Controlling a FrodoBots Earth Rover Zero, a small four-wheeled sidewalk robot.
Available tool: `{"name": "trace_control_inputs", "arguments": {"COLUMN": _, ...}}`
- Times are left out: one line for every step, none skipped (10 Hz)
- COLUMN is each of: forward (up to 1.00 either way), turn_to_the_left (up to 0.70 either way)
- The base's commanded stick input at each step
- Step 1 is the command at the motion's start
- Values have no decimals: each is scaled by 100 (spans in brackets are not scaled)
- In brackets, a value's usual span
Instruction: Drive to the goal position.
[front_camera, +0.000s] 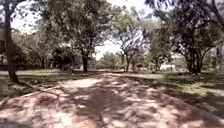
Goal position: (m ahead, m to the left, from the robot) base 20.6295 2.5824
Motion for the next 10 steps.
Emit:
{"name": "trace_control_inputs", "arguments": {"forward": 70, "turn_to_the_left": 0}}
{"name": "trace_control_inputs", "arguments": {"forward": 70, "turn_to_the_left": 0}}
{"name": "trace_control_inputs", "arguments": {"forward": 70, "turn_to_the_left": 0}}
{"name": "trace_control_inputs", "arguments": {"forward": 70, "turn_to_the_left": 0}}
{"name": "trace_control_inputs", "arguments": {"forward": 70, "turn_to_the_left": 0}}
{"name": "trace_control_inputs", "arguments": {"forward": 70, "turn_to_the_left": 0}}
{"name": "trace_control_inputs", "arguments": {"forward": 70, "turn_to_the_left": 0}}
{"name": "trace_control_inputs", "arguments": {"forward": 70, "turn_to_the_left": 0}}
{"name": "trace_control_inputs", "arguments": {"forward": 70, "turn_to_the_left": 0}}
{"name": "trace_control_inputs", "arguments": {"forward": 70, "turn_to_the_left": 0}}
